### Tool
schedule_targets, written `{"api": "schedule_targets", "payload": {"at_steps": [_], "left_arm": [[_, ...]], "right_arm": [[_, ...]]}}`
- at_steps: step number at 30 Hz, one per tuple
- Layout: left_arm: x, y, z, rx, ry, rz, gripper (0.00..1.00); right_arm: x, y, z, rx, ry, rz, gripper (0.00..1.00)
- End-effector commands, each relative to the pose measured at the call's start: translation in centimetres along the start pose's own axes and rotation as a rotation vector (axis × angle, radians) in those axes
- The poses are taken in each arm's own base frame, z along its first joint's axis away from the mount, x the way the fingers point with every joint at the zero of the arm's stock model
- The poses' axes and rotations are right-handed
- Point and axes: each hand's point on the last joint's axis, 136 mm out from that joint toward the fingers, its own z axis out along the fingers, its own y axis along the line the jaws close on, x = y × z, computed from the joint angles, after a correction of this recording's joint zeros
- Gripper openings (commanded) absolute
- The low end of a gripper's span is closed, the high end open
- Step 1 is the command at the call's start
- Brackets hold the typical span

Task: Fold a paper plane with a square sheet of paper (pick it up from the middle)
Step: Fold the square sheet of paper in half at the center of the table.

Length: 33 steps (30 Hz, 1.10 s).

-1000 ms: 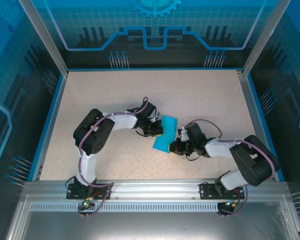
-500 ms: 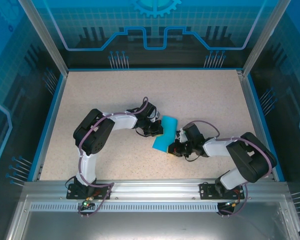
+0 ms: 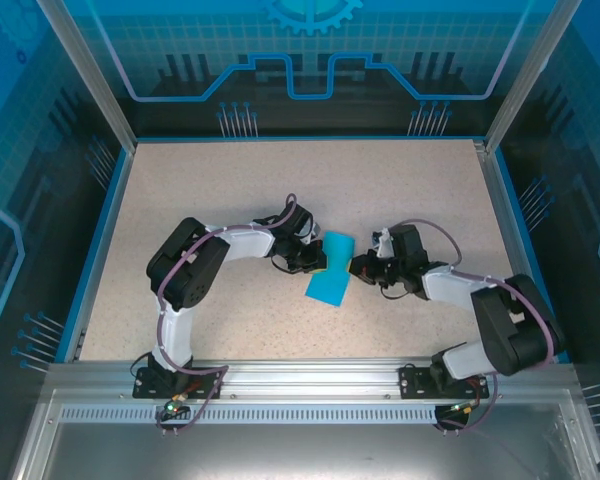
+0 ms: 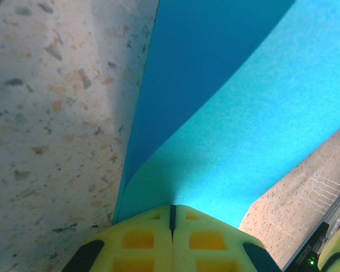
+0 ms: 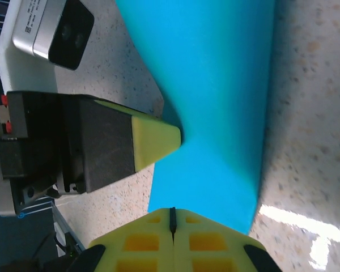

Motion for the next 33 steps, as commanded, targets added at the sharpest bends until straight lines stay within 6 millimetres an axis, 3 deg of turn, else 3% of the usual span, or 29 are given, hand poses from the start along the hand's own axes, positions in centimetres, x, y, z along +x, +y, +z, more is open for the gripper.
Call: {"api": "schedule_targets", "payload": {"at_steps": [1, 15, 18, 24, 33], "left_arm": [[2.7, 3.9, 1.7, -0.129, 0.082, -0.042, 0.00], [3.0, 4.3, 1.7, -0.146, 0.087, -0.040, 0.00], [3.0, 4.5, 1.6, -0.152, 0.089, -0.039, 0.00], [3.2, 4.8, 1.6, -0.160, 0.091, -0.042, 0.00], [3.2, 4.8, 1.7, -0.158, 0.092, -0.042, 0.00]], "right_arm": [[-0.8, 1.0, 0.6, -0.049, 0.022, -0.043, 0.00], [0.1, -5.1, 2.8, 0.124, 0.071, 0.012, 0.00], [-0.1, -4.6, 2.8, 0.098, 0.073, 0.023, 0.00], [-2.0, -1.3, 1.7, 0.012, 0.023, -0.013, 0.00], [-2.6, -3.3, 2.9, 0.020, 0.050, 0.023, 0.00]]}}
